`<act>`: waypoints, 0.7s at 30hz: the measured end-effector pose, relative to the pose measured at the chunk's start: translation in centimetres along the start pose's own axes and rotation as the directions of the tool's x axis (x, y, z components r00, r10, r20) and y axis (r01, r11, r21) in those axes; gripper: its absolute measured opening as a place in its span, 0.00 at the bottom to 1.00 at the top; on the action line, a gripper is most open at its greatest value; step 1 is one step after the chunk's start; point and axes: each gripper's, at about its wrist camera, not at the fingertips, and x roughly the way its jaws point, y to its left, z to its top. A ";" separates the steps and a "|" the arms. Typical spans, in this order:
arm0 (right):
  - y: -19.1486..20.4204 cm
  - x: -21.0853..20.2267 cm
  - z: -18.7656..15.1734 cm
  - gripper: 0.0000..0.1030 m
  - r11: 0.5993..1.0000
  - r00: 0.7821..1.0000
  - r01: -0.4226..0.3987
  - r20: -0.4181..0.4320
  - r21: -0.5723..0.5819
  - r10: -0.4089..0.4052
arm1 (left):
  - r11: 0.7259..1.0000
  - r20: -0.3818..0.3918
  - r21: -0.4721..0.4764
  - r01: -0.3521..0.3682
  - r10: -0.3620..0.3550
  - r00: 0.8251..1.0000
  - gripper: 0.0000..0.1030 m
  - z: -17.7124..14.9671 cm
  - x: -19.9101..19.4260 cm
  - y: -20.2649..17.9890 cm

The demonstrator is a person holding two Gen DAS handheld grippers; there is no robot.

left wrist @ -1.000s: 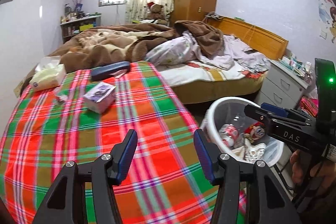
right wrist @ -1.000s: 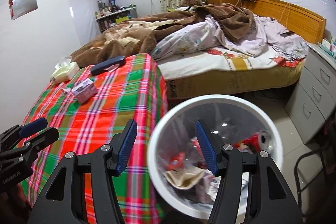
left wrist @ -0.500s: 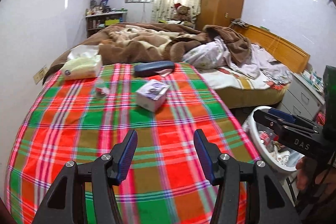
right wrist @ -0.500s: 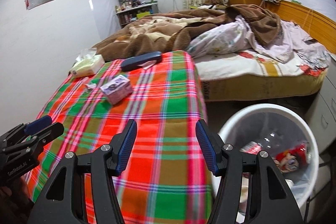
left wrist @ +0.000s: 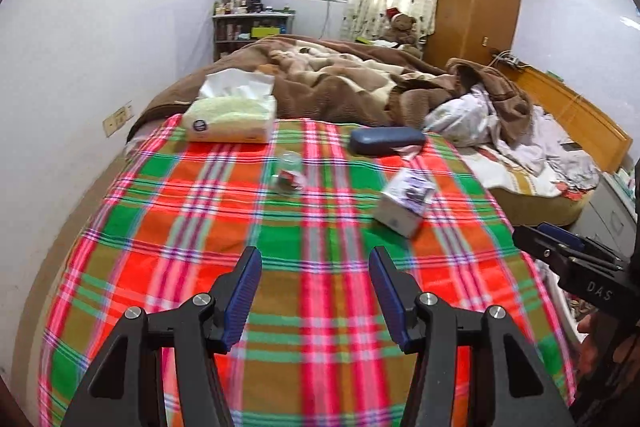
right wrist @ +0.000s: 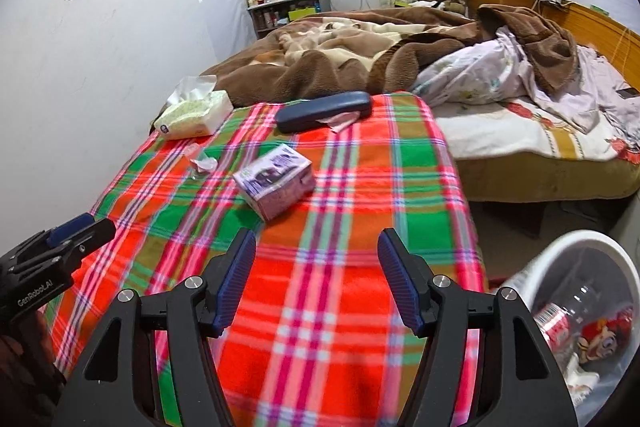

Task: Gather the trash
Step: 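Grasp the small clear cup with the left gripper while the right grasps the purple carton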

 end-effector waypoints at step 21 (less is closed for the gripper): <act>3.3 9.5 4.2 0.69 0.993 0.994 0.054 -0.105 0.109 -0.043 | 0.999 -0.064 0.023 0.029 -0.027 0.998 0.58 5.4 8.8 4.5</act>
